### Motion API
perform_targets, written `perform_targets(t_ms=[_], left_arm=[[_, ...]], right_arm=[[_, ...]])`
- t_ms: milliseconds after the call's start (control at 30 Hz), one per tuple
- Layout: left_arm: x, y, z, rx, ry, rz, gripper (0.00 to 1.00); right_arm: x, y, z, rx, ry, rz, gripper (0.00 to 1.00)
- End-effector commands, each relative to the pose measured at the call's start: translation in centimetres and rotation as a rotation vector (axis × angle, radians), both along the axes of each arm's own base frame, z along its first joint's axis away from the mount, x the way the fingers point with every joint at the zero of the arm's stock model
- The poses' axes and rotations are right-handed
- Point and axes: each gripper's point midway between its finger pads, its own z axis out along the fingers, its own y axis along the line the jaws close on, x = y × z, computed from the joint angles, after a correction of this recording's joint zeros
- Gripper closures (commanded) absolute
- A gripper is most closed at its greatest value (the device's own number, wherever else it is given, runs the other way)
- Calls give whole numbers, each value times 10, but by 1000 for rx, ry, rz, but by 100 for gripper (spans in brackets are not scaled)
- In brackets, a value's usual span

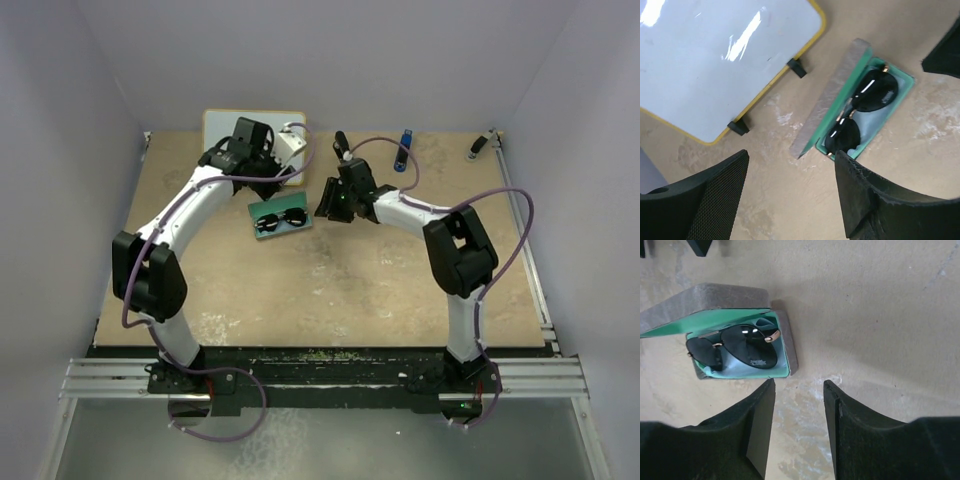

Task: Organize the sunglasses
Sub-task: Close the sunglasses case at the center of the board.

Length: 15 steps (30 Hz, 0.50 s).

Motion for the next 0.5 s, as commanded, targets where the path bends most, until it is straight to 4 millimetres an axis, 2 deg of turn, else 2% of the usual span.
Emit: perform_targets(t_ms=[0,33,133,300,467], left_arm=[[24,27,15,-16,-56,153,27],[26,30,11,-17,-43,170,27],[32,34,6,-18,-29,198,27],[40,31,-4,-26,-10,214,27],[45,29,-13,-32,9,222,27]], right_arm=[[-4,6,-11,-81,9,86,57],[-2,6,-13,-88,7,87,60],[1,6,-12,-98,-8,101,61],[5,13,-4,-88,-36,143,58],[7,23,-6,-61,-50,187,55]])
